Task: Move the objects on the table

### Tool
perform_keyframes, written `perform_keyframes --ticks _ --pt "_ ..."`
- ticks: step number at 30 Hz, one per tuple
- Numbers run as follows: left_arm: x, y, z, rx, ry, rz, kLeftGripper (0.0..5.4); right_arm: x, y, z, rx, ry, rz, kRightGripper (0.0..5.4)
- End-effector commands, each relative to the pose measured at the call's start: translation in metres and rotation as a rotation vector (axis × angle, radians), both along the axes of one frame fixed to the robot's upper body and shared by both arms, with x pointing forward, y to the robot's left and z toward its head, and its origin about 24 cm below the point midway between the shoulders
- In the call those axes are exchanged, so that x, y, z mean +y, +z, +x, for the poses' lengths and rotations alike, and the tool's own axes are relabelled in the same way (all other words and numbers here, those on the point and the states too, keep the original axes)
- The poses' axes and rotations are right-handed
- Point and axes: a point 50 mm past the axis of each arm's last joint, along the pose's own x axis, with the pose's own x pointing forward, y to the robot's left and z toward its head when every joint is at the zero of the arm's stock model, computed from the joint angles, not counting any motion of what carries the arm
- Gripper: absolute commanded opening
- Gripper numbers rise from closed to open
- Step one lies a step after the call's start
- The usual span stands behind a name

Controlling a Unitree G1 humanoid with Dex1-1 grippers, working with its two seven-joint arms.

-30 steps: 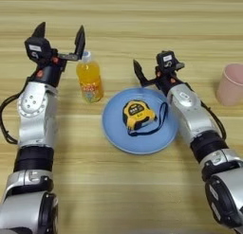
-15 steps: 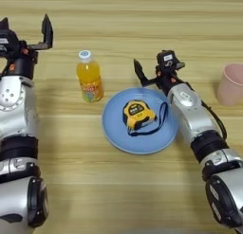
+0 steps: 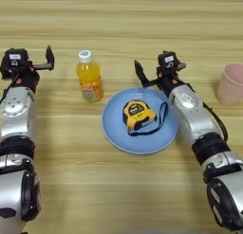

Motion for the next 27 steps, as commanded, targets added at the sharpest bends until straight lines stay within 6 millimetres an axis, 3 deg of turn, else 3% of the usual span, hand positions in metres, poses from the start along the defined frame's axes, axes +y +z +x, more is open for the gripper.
perform_keyframes --ticks 1,11,18,27 --pt "-0.003 0.000 0.004 0.021 -0.005 0.000 5.38 -0.006 0.000 -0.002 -0.013 -0.002 -0.015 5.40" --pt "-0.021 -0.009 0.006 0.080 -0.045 0.072 5.38 -0.015 0.002 -0.019 -0.037 0.013 -0.015 5.40" --pt "-0.028 -0.010 0.005 0.082 -0.054 0.080 5.38 -0.016 0.003 -0.043 -0.013 0.068 0.005 5.40" --pt "-0.031 -0.010 0.004 0.079 -0.048 0.074 5.38 0.000 -0.008 -0.073 0.098 0.234 0.014 5.40"
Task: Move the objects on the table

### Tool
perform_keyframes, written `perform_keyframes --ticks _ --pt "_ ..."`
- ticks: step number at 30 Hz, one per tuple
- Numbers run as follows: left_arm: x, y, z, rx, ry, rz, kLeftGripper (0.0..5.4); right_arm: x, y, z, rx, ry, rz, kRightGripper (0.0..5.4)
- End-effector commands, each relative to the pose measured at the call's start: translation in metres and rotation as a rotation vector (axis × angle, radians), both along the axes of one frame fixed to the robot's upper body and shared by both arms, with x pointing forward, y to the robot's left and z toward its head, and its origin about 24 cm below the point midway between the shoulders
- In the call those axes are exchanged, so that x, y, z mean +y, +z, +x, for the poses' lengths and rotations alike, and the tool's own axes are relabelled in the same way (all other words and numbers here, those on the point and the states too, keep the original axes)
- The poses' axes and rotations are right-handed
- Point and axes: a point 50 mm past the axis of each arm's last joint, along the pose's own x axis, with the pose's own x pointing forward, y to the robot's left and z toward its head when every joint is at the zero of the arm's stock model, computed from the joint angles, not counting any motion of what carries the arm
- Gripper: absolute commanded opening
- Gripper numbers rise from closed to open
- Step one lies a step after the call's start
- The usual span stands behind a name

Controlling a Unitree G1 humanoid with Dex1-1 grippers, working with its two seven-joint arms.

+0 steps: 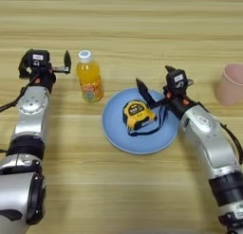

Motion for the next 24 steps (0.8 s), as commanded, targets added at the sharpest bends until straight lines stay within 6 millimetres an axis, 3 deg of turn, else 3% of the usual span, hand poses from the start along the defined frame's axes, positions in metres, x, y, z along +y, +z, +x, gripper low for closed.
perform_keyframes --ticks 1,12,24 --pt "-0.002 -0.002 -0.001 0.017 0.002 0.008 5.38 0.008 -0.006 -0.010 0.050 0.075 -0.011 5.40" --pt "-0.002 -0.002 -0.001 0.017 0.002 0.008 5.38 0.019 -0.020 -0.021 0.101 0.152 -0.056 5.40" --pt "-0.004 -0.002 0.000 0.017 0.001 0.003 5.38 0.017 -0.037 -0.017 0.139 0.148 -0.137 5.40"
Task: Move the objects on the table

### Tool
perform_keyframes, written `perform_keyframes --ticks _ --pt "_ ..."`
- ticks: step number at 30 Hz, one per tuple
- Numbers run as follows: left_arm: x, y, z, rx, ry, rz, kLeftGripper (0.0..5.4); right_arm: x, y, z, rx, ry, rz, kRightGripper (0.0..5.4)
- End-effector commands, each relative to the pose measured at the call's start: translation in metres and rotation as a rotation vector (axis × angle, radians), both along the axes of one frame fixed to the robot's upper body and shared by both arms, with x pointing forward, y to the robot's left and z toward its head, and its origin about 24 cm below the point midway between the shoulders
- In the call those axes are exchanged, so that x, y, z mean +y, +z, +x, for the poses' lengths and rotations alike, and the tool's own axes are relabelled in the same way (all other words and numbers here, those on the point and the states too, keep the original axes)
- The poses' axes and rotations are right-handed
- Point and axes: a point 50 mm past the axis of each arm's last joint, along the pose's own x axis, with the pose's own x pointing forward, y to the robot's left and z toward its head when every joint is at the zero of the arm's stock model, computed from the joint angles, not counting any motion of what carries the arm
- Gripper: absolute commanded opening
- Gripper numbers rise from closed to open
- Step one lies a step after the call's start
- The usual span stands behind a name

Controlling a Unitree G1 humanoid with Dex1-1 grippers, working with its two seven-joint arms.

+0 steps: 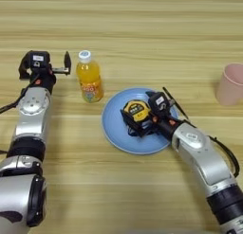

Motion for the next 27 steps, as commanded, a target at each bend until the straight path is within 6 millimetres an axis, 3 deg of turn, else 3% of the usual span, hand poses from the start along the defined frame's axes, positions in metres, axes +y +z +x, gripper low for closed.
perform_keyframes --ticks 1,23,27 --pt "-0.003 -0.001 0.001 0.010 -0.006 0.006 5.38 -0.003 -0.008 0.003 0.022 -0.007 -0.046 5.40" --pt "-0.004 -0.001 0.001 0.010 -0.006 0.007 5.38 0.002 -0.019 -0.004 0.081 0.050 -0.096 5.40" --pt "-0.004 -0.001 0.001 0.010 -0.006 0.007 5.40 0.002 -0.020 -0.003 0.084 0.045 -0.098 4.96"
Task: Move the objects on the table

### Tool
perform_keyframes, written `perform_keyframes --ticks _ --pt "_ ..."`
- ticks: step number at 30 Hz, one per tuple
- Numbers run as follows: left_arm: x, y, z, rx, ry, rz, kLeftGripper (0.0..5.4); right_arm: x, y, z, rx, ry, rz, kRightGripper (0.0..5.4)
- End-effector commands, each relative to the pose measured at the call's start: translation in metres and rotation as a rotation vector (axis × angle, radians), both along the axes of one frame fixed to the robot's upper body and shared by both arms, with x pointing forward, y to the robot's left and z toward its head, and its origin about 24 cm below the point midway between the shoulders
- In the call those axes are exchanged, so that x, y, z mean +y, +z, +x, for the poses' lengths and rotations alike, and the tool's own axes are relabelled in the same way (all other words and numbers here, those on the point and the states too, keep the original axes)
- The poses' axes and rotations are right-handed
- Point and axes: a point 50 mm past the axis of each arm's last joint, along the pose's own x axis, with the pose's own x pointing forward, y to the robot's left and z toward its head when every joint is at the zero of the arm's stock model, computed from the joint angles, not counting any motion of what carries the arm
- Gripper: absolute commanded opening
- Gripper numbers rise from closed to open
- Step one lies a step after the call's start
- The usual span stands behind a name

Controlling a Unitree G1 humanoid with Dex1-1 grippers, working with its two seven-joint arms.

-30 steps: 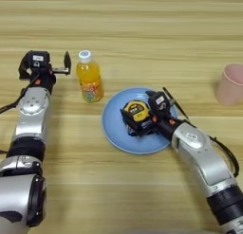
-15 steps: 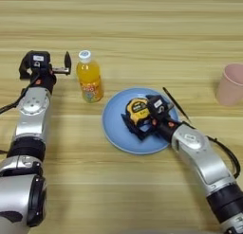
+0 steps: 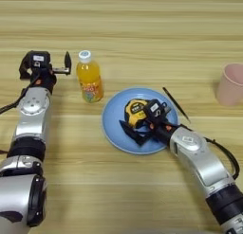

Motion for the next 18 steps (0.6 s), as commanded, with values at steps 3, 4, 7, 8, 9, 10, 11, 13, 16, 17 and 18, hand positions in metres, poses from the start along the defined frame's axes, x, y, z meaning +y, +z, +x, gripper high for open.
perform_keyframes --ticks 3,4,7,8,9,10,11,13,16,17,18 --pt "-0.003 0.000 0.001 0.010 -0.006 0.008 5.40 -0.001 -0.004 0.000 0.020 -0.005 -0.018 4.67" --pt "-0.003 -0.001 0.001 0.010 -0.006 0.008 5.40 -0.001 -0.004 0.000 0.020 -0.004 -0.019 4.65" --pt "-0.003 -0.001 0.001 0.011 -0.006 0.008 5.40 -0.001 -0.004 0.000 0.020 -0.004 -0.019 4.65" --pt "-0.003 -0.001 0.001 0.010 -0.006 0.008 5.40 -0.001 -0.004 0.000 0.019 -0.003 -0.019 4.65" --pt "-0.003 -0.001 0.001 0.011 -0.006 0.008 5.40 -0.001 -0.004 0.000 0.018 -0.003 -0.019 4.65" --pt "-0.003 -0.001 0.001 0.011 -0.006 0.008 5.40 -0.001 -0.004 0.001 0.017 -0.003 -0.018 4.65" --pt "-0.003 -0.001 0.001 0.011 -0.006 0.008 5.40 -0.001 -0.003 0.001 0.014 -0.004 -0.016 4.65" --pt "-0.003 -0.001 0.001 0.011 -0.006 0.008 5.40 -0.001 -0.001 0.001 0.001 -0.007 -0.010 4.65" --pt "-0.003 -0.001 0.001 0.011 -0.005 0.008 5.40 -0.003 0.006 0.004 -0.032 -0.023 0.019 4.65" --pt "-0.003 -0.001 0.001 0.011 -0.005 0.008 5.40 -0.004 0.011 0.006 -0.051 -0.032 0.037 4.65" --pt "-0.004 -0.001 0.001 0.011 -0.005 0.008 5.40 -0.005 0.016 0.007 -0.075 -0.040 0.051 4.65"
